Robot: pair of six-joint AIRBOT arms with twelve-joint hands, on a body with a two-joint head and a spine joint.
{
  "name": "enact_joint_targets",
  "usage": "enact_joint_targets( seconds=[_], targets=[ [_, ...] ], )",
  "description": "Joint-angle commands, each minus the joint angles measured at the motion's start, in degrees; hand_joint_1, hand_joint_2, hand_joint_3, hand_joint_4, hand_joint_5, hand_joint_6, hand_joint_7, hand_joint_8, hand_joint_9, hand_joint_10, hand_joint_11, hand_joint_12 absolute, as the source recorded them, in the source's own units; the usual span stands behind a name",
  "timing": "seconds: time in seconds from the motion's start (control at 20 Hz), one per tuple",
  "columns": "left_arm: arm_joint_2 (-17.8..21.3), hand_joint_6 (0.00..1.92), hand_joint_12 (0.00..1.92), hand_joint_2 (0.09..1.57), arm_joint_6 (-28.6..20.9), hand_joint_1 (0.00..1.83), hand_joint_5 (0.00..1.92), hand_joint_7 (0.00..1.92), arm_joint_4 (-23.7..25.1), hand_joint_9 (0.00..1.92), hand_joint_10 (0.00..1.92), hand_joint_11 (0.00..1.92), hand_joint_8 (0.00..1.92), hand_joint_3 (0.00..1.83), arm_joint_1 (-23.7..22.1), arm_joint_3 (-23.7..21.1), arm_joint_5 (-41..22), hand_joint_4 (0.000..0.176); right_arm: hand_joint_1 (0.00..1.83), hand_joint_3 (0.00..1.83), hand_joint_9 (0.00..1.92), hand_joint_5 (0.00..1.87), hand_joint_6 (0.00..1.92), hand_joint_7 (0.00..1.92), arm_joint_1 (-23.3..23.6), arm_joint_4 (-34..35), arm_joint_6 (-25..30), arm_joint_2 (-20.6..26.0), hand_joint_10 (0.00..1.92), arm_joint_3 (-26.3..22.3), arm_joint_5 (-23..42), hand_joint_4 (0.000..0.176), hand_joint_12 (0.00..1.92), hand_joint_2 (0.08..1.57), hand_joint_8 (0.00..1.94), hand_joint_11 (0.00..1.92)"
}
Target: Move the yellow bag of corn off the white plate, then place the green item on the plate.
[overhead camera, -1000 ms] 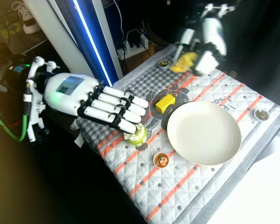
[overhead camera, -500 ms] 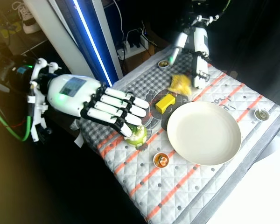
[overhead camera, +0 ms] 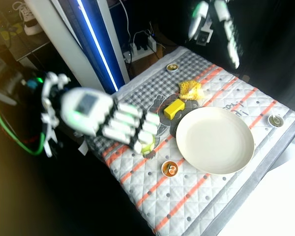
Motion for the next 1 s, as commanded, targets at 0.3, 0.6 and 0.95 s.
enact_joint_targets(
  seconds=[0.3, 0.6, 0.95],
  targets=[
    [0.4, 0.02, 1.05, 1.32, -0.2, 0.62, 0.09, 0.0, -1.6, 0.0, 0.0, 0.0, 0.0, 0.0, 0.4, -0.5, -13.9, 0.0, 1.17, 0.0, 0.74, 0.61, 1.2, 0.85, 4.3, 1.7, 0.0, -6.5, 1.31, 6.9, -4.1, 0.0, 1.73, 1.21, 1.11, 0.65],
    [0.5, 0.02, 0.98, 1.3, -0.2, 0.7, 0.12, 0.0, -2.0, 0.0, 0.0, 0.0, 0.0, 0.0, 0.9, -0.5, -14.5, 0.0, 1.15, 0.03, 0.73, 0.63, 1.42, 0.77, 10.3, -6.4, -0.1, 0.0, 1.79, 0.1, 4.5, 0.0, 1.92, 1.26, 1.52, 0.77],
    [-0.4, 0.01, 1.14, 1.33, -0.2, 0.64, 0.13, 0.0, -2.9, 0.0, 0.0, 0.0, 0.0, 0.0, 1.4, 0.1, -15.1, 0.0, 1.17, 0.01, 0.91, 0.59, 1.49, 0.69, 23.6, -10.0, 0.0, -10.9, 1.77, 9.4, -4.3, 0.0, 1.92, 1.3, 1.56, 0.94]
  ],
)
